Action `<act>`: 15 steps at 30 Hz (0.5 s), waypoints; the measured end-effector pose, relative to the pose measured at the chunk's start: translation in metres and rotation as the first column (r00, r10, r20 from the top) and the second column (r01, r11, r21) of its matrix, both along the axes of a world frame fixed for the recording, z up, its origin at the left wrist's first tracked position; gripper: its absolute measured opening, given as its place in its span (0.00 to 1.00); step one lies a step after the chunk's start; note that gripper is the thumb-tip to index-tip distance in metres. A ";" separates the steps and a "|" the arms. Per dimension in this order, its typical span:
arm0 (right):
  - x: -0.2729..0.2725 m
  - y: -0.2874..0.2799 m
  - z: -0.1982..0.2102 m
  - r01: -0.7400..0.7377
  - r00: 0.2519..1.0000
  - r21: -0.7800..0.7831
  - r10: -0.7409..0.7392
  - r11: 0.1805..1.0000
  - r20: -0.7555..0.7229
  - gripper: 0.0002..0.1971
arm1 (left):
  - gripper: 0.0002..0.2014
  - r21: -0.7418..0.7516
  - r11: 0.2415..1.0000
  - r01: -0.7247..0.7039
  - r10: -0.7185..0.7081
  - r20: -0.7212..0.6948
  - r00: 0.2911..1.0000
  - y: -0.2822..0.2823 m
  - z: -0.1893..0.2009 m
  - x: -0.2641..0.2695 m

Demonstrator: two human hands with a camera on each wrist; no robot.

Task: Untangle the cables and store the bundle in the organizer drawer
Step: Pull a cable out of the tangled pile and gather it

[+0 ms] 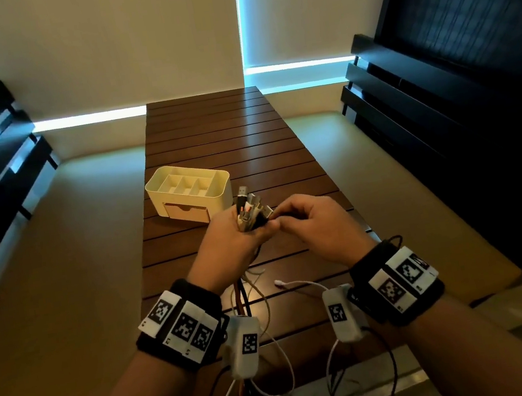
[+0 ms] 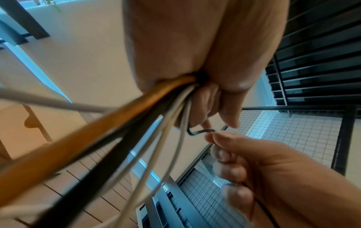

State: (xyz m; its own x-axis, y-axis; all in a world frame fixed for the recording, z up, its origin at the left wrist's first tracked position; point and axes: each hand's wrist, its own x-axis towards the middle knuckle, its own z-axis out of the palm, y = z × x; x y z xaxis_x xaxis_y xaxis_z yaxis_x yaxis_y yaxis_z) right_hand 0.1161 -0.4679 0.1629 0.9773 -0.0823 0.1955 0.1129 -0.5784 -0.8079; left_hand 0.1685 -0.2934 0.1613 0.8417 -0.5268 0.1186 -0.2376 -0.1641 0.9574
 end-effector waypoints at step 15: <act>-0.035 -0.040 -0.205 0.090 0.905 -0.551 -0.299 0.829 -0.301 0.26 | 0.09 0.343 0.897 -0.280 0.245 0.143 0.959 0.012 -0.029 -0.001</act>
